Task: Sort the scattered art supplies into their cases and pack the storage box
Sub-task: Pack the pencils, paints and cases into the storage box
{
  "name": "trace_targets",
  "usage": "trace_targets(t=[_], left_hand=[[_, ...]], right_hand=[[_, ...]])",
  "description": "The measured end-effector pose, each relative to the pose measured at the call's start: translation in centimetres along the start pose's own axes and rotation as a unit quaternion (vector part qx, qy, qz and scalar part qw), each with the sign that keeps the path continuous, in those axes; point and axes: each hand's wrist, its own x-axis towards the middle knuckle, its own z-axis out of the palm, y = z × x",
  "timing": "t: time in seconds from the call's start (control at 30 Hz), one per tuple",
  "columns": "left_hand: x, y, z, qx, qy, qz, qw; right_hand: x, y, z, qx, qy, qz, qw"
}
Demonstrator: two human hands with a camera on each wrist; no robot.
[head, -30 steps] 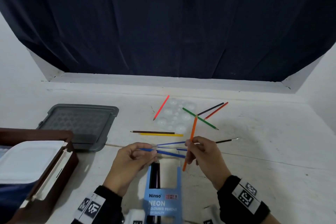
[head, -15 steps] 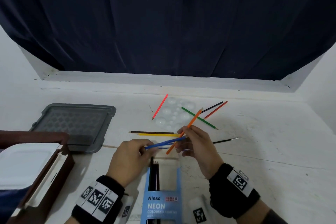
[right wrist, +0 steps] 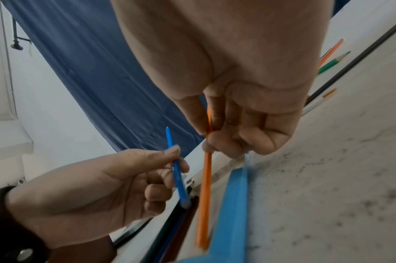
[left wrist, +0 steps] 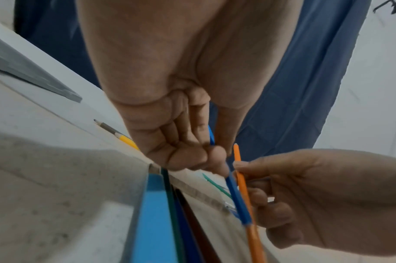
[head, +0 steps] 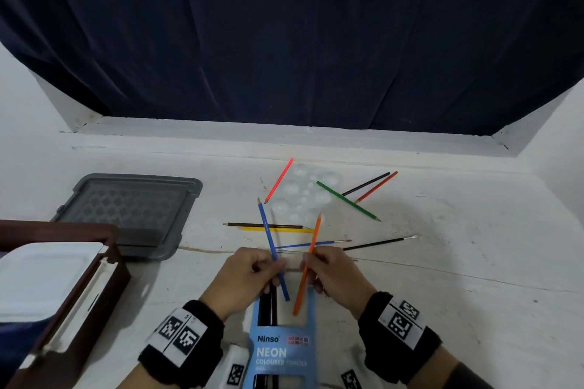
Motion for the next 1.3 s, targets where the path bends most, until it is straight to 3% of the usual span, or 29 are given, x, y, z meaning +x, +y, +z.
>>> trace_targets(t=[0.17,0.33,0.5,0.57,0.63,0.73,0.87,1.1,1.2,1.3], left_hand=[[0.6,-0.2,0.4,0.159,-0.037,0.013,0.987],[0.4,0.3,0.2,0.319,-0.049,0.053,0.945],[-0.3,-0.5,-0.2,0.35,-0.062,0.098,0.929],[-0.3,-1.1,-0.5,0.342,-0.029,0.144,0.928],[-0.4,-1.6,-0.9,0.372,0.001,0.182,0.91],[-1.0,-2.5,-1.0,0.458,-0.037,0.178,0.87],[-2.3,-3.3,-0.7,0.532,-0.047,0.197,0.822],[-4.2,-4.0,-1.3,0.45,-0.067,0.214,0.865],[-4.3,-4.2,-1.5,0.46,-0.077,0.221,0.856],[-4.3,-4.0,-1.5,0.459,-0.094,0.203,0.86]], right_hand=[[0.7,1.0,0.3,-0.074,-0.048,-0.012,0.996],[0.8,0.9,0.6,-0.112,-0.037,-0.019,0.993],[0.8,0.7,1.1,-0.12,-0.011,-0.023,0.992],[0.4,0.8,1.4,-0.159,0.012,-0.041,0.986],[-0.2,0.6,1.4,-0.208,0.036,-0.095,0.973],[-1.0,0.6,1.3,-0.301,0.006,-0.189,0.935],[-1.9,0.3,0.9,-0.415,-0.051,-0.193,0.888],[-2.9,-0.2,1.7,-0.507,-0.096,-0.187,0.836],[-3.3,-0.3,2.1,-0.496,-0.122,-0.189,0.838],[-3.6,-0.2,2.3,-0.459,-0.086,-0.208,0.859]])
